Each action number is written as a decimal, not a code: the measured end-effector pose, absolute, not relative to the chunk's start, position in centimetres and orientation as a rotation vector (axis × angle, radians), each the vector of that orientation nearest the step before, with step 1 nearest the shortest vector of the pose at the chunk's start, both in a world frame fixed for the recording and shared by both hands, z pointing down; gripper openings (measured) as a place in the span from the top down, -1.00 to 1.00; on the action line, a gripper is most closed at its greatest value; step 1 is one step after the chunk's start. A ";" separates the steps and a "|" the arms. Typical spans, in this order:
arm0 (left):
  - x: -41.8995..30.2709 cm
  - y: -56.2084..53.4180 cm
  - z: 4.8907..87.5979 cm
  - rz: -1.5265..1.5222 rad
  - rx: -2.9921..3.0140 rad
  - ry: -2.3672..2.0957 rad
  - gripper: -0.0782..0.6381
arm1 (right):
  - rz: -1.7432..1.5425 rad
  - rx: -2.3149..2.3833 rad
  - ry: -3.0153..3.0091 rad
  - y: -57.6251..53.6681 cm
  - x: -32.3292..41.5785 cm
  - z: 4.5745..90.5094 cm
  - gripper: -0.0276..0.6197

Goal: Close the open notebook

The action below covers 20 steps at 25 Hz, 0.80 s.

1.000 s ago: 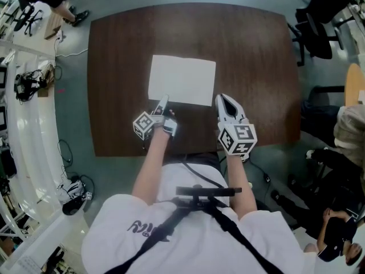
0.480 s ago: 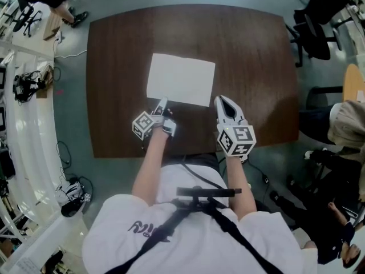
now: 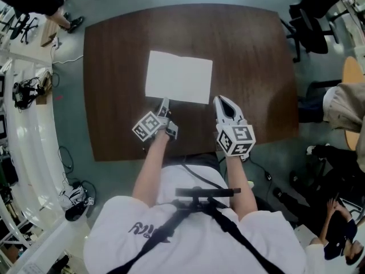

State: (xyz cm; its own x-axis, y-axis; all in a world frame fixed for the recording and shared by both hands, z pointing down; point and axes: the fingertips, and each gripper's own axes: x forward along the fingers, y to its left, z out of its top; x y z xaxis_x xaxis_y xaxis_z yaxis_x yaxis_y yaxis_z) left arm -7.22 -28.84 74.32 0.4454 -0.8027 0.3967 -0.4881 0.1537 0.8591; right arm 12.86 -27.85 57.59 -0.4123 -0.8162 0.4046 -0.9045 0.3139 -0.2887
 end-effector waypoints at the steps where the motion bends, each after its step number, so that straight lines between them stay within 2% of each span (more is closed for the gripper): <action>1: -7.0 -28.8 74.0 -0.268 1.550 -1.219 0.75 | 0.714 1.593 -2.390 -27.9 13.1 57.6 0.90; 9: -3.0 -28.8 72.1 0.501 2.122 -1.376 0.75 | 0.730 1.636 -2.369 -27.4 14.5 57.7 0.90; 20: 4.2 -27.6 76.4 1.343 2.401 -0.984 0.75 | 0.765 1.749 -2.318 -26.9 18.0 57.9 0.90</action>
State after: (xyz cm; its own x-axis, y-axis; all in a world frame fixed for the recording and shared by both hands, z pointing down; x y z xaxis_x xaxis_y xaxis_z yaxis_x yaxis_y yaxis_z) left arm 4.22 -27.61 76.44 0.3581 -0.4469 0.8198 -0.6471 -0.7517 -0.1271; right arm 18.00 -26.92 57.87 -0.3154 -0.8597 0.4019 -0.9300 0.1957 -0.3112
